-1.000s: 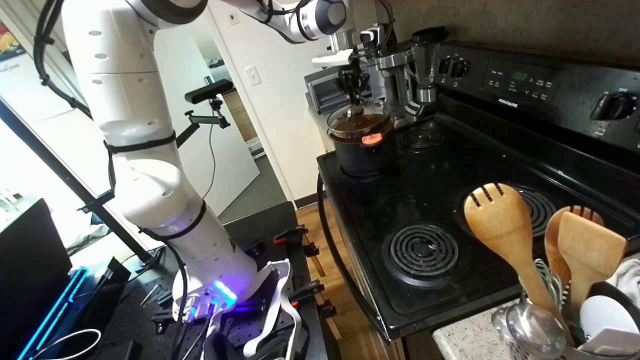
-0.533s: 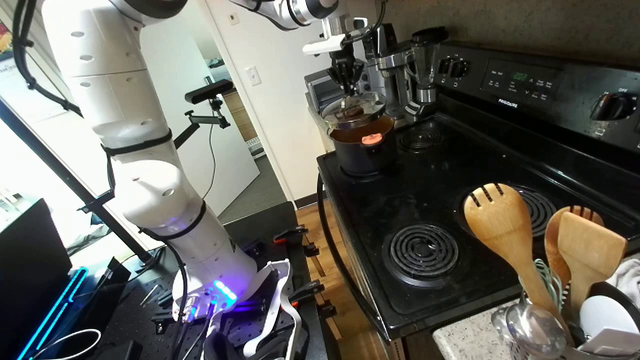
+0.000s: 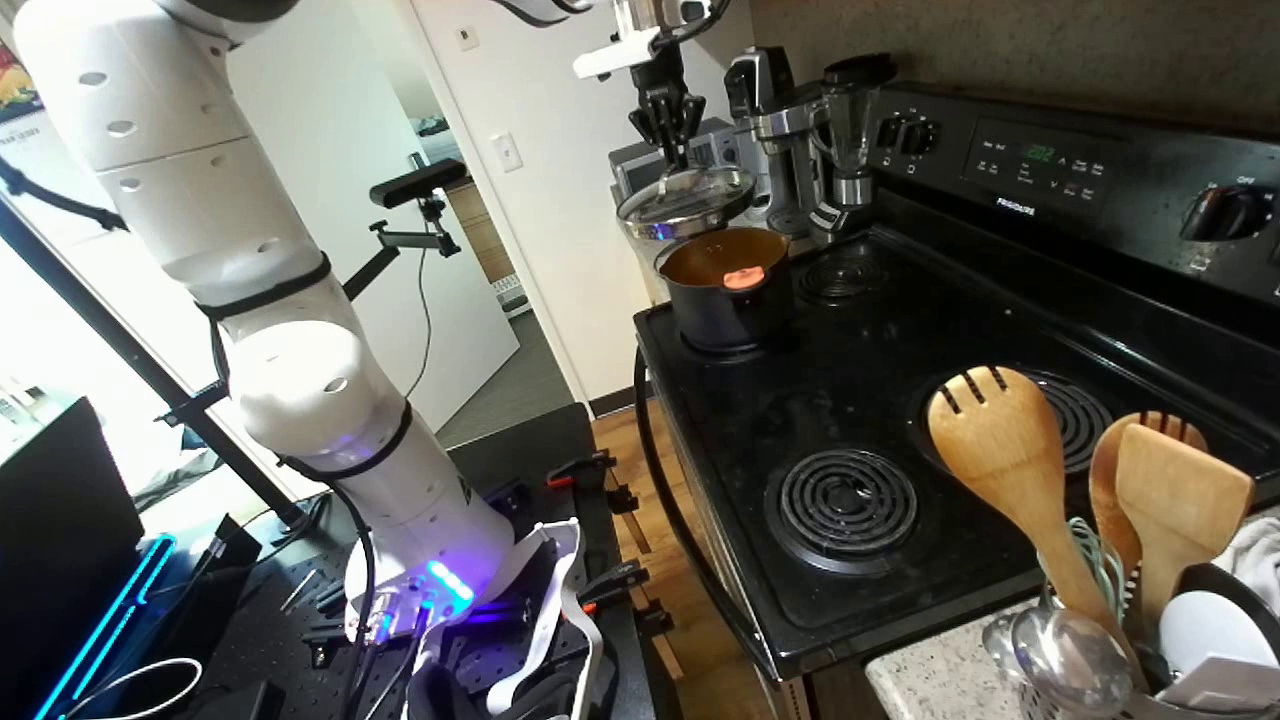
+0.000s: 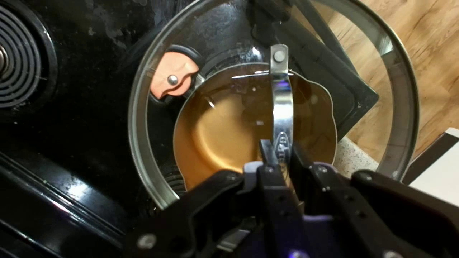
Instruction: Uncover the pot and put the lid on the stovetop
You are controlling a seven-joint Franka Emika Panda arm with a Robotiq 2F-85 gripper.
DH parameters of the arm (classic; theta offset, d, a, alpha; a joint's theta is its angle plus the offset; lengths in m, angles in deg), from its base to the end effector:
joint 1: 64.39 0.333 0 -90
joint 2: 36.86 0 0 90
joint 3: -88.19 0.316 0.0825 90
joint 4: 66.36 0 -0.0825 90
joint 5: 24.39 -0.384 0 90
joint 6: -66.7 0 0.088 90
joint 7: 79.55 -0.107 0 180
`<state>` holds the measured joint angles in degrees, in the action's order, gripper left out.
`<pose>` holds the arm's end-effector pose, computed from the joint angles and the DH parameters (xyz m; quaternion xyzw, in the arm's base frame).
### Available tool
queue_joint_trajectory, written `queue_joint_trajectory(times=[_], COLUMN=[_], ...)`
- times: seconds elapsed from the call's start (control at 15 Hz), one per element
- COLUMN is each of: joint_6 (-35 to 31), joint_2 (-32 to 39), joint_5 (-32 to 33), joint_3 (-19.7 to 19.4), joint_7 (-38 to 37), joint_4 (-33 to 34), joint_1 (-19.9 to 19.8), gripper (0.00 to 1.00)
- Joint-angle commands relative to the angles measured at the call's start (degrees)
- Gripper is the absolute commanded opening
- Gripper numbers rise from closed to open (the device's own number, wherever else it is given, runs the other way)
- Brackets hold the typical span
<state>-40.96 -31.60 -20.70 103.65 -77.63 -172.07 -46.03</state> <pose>0.4872 0.3158 0.4697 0.9480 0.3166 -0.0211 0.0249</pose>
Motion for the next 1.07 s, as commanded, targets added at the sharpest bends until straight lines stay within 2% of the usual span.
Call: queue_joint_trajectory(times=[0.0,0.33,0.6,1.0], joint_6=[1.12,-0.09,-1.16,-4.12], joint_2=[-7.34,-14.27,-18.71,-21.89], joint_5=[-3.19,-5.84,-6.59,-6.31], joint_3=[-0.06,-0.82,-1.89,-3.46], joint_7=[-0.45,-1.85,-5.96,-12.24], joint_4=[-5.27,-11.55,-16.55,-21.52], joint_1=[-1.27,-2.52,-3.95,-6.45], gripper=[0.04,0.04,0.04,0.04])
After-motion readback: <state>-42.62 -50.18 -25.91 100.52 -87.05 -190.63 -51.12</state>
